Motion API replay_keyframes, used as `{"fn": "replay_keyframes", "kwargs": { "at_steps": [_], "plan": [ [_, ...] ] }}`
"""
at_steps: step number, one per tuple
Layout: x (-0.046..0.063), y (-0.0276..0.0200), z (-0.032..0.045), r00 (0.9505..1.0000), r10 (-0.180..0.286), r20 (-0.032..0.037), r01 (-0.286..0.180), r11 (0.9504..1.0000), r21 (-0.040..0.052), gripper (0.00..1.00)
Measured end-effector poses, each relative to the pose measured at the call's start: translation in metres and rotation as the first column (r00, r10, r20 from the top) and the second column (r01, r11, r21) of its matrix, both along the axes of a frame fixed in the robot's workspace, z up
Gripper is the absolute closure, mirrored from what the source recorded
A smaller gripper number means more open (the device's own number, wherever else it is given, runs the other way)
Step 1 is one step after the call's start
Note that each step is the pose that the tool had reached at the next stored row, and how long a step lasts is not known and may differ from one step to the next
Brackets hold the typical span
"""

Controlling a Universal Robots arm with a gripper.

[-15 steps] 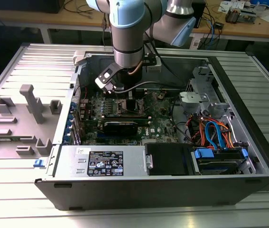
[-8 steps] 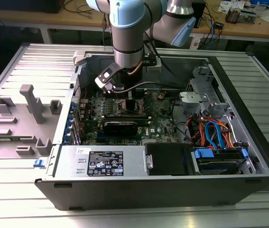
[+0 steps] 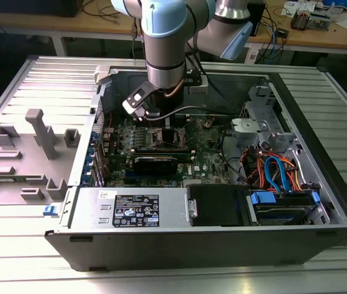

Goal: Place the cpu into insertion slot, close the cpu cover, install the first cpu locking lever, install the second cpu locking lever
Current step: 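Place the cpu into insertion slot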

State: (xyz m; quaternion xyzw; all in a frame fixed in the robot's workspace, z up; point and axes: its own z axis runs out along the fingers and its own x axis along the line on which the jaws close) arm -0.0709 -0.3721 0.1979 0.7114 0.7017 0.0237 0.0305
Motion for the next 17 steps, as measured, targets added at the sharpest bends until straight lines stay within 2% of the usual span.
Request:
{"fn": "replay_keyframes", "kwargs": {
  "at_steps": [17],
  "plan": [
    [0.0005,0.0000,-0.0022,1.0000,0.000,0.0002,0.000,1.0000,0.0004,0.46]
  ]
}}
